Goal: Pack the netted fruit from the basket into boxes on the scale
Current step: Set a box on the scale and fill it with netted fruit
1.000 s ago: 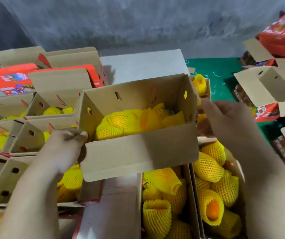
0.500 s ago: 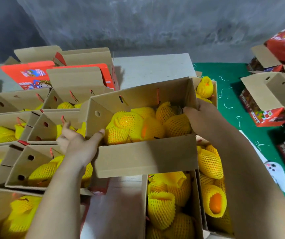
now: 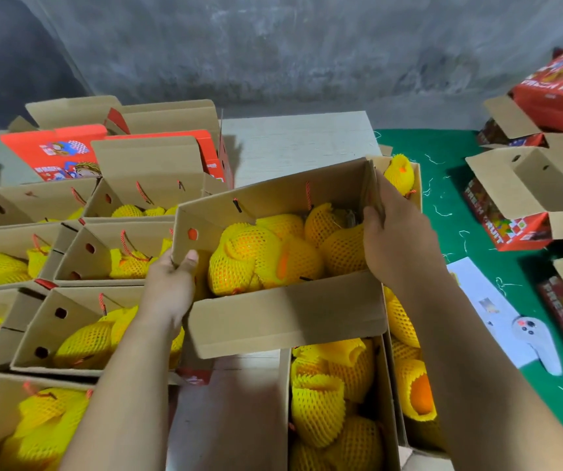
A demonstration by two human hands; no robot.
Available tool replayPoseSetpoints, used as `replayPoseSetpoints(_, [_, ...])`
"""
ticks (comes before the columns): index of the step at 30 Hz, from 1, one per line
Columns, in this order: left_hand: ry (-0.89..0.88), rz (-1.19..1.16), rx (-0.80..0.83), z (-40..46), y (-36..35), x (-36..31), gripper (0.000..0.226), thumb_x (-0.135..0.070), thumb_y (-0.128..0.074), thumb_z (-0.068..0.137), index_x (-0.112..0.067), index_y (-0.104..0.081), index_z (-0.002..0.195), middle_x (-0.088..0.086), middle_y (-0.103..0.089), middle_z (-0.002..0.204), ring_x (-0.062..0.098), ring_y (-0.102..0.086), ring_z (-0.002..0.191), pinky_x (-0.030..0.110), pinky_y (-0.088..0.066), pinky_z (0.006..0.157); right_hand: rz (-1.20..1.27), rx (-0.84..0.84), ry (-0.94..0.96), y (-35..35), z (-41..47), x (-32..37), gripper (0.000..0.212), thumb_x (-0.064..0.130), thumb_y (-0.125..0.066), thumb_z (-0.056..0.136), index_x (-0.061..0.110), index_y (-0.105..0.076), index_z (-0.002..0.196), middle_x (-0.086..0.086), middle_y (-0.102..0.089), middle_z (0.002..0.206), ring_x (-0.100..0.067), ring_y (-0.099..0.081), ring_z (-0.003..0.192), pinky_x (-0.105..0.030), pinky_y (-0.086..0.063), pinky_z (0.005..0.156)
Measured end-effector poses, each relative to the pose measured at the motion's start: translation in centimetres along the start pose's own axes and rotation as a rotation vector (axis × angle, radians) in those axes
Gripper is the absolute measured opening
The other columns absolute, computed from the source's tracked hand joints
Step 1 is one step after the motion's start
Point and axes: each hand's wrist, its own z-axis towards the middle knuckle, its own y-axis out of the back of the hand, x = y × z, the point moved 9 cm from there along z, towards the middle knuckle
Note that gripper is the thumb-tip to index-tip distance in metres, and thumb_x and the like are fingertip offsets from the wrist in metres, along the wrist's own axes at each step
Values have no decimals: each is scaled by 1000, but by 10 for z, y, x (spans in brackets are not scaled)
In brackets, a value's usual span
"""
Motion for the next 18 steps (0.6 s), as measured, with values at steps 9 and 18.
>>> replayPoseSetpoints(9, [-112, 4, 3, -16, 21, -41, 28, -20, -55, 110, -42, -64, 94, -25, -64, 90, -1, -55, 86, 21, -41, 73, 203, 30, 13, 31, -13, 10, 28, 10, -47, 107, 23, -64, 124, 12, -55, 77, 0, -51, 64, -21, -32, 56])
replayPoseSetpoints(18, [-322, 92, -59, -88, 175, -63, 28, -37, -57, 104, -62, -69, 101, -25, -72, 84, 4, -64, 83, 37, -46, 78, 238, -17, 294, 58, -90, 136, 19, 7, -53, 99, 18, -68, 102, 9, -66, 79, -11, -60, 73, -43, -55, 67])
